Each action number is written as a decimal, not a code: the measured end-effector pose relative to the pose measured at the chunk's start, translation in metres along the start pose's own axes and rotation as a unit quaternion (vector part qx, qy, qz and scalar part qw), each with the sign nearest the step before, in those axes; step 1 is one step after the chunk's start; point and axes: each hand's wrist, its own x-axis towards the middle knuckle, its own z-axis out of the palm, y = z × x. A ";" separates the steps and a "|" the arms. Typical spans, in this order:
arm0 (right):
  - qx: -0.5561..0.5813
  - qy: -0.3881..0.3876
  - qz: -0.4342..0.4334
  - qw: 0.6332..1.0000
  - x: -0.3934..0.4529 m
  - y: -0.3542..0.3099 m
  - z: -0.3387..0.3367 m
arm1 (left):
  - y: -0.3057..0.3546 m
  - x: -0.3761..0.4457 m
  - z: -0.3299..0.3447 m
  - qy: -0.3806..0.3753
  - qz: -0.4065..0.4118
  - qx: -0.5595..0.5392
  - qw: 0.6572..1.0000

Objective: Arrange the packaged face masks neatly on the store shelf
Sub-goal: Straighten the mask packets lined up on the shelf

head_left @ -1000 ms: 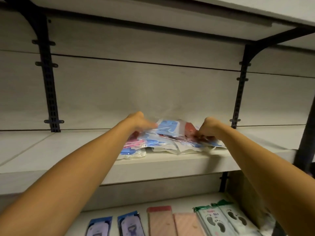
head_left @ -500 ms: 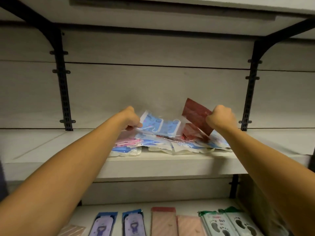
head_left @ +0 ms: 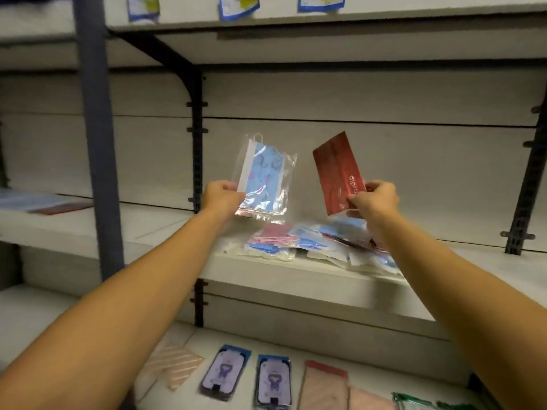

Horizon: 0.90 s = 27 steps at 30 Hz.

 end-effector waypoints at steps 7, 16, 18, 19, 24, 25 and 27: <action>0.085 -0.100 0.022 0.991 -0.043 -0.018 0.080 | 0.006 -0.007 -0.088 0.055 -0.005 -0.030 0.998; 0.148 -0.204 -0.001 0.968 -0.109 -0.046 0.173 | -0.010 -0.017 -0.189 0.081 0.005 -0.031 0.996; 0.159 -0.221 -0.005 0.962 -0.129 -0.055 0.193 | -0.017 -0.015 -0.214 0.090 0.011 -0.038 0.995; 0.162 -0.229 -0.004 0.960 -0.139 -0.059 0.204 | -0.020 -0.013 -0.227 0.094 0.011 -0.035 0.995; 0.155 -0.261 -0.008 0.953 -0.192 -0.080 0.253 | -0.031 -0.007 -0.300 0.115 -0.005 -0.046 0.992; 0.154 -0.265 -0.013 0.952 -0.202 -0.085 0.263 | -0.034 -0.006 -0.316 0.122 -0.008 -0.049 0.991; 0.149 -0.272 -0.020 0.951 -0.221 -0.093 0.282 | -0.038 -0.002 -0.347 0.134 -0.011 -0.058 0.989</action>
